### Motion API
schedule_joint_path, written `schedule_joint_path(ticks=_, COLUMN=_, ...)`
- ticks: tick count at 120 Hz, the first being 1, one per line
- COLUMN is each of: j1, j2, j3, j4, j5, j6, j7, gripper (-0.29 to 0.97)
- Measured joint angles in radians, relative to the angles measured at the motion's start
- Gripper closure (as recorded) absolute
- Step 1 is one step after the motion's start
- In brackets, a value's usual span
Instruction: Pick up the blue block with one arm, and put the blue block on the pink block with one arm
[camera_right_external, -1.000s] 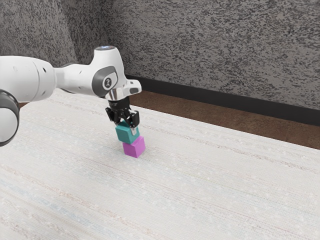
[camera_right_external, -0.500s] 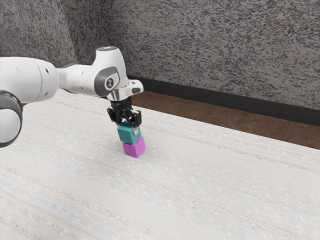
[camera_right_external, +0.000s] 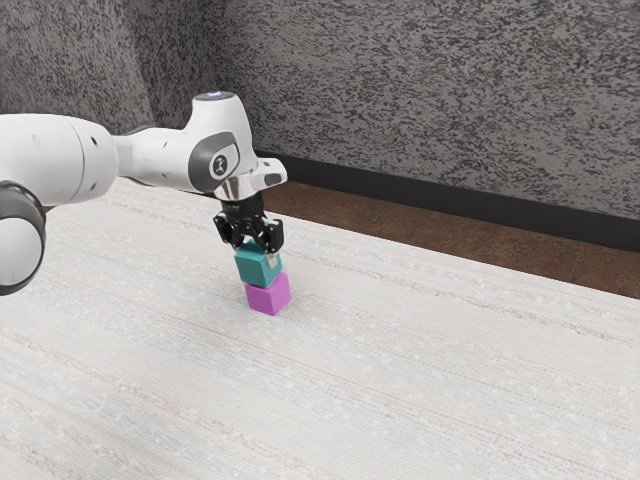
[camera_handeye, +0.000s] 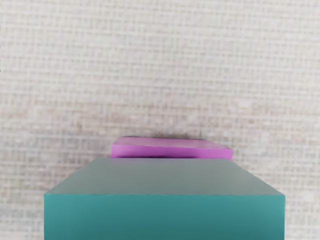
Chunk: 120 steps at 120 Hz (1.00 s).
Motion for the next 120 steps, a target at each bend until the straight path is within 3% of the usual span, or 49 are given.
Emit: schedule_joint_path(ticks=120, j1=-0.001, j2=0.016, j3=-0.003, j4=0.02, j5=0.0, j6=-0.006, j7=0.015, gripper=0.33)
